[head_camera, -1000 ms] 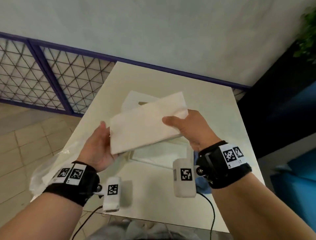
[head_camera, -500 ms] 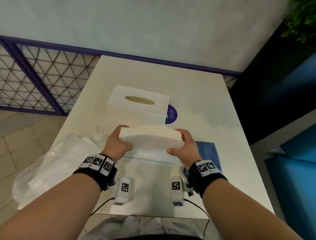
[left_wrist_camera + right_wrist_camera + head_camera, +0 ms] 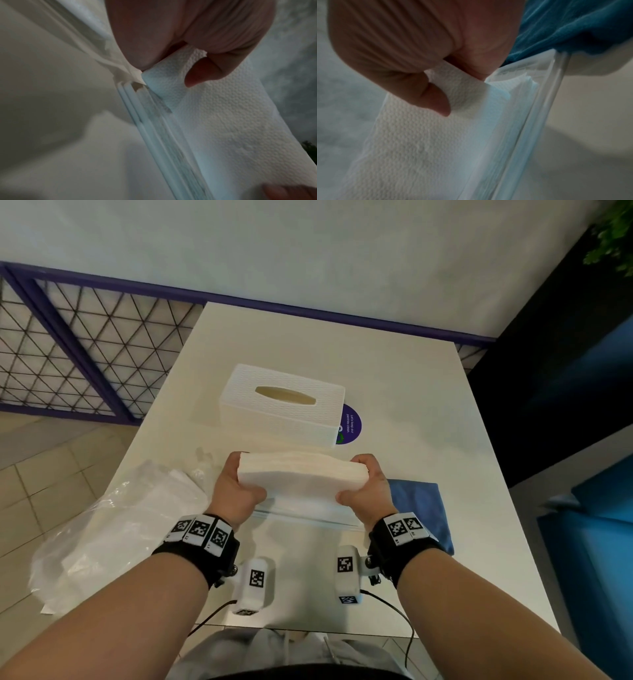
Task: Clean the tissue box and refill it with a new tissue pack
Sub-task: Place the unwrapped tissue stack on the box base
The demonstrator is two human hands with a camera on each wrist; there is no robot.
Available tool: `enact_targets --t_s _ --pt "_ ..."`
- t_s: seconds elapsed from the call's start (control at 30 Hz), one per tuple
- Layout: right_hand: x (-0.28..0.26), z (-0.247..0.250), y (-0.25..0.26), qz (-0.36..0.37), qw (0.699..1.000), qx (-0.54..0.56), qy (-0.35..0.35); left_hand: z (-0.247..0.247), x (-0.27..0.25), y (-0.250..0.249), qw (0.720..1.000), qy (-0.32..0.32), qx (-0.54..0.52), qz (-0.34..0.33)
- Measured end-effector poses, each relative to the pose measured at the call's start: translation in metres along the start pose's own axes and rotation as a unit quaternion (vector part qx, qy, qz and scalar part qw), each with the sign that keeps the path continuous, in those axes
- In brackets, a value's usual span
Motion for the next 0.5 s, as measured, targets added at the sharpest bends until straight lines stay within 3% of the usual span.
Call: enact_targets --t_s 0.13,0.27,0.37,0.5 --pt "0.002 0.004 0.013 0.027 1.000 0.011 -0.004 0.002 0.007 0.002 0.995 0.001 0.090 0.030" --pt "0.015 0.021 0.032 0.009 0.992 0.119 -0.031 0.007 0.020 -0.026 0.989 -0.013 0.138 -0.052" --pt "0.023 0.027 0.025 -0.052 0.988 0.141 -0.026 0.008 0.031 -0.031 0.992 -0.013 0.128 -0.016" --pt "0.022 0.027 0.005 -0.115 0.992 0.035 -0.027 0.005 0.033 -0.013 0.983 0.019 0.175 0.049"
Point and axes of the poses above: each hand's wrist, its own x-axis towards the middle knuckle, its own z-axis out of the back of the hand, y = z × x, the point moved 4 cm from there along x, towards the middle knuckle, and after that the axes turned 8 degrees about x, right-handed, at the moved point
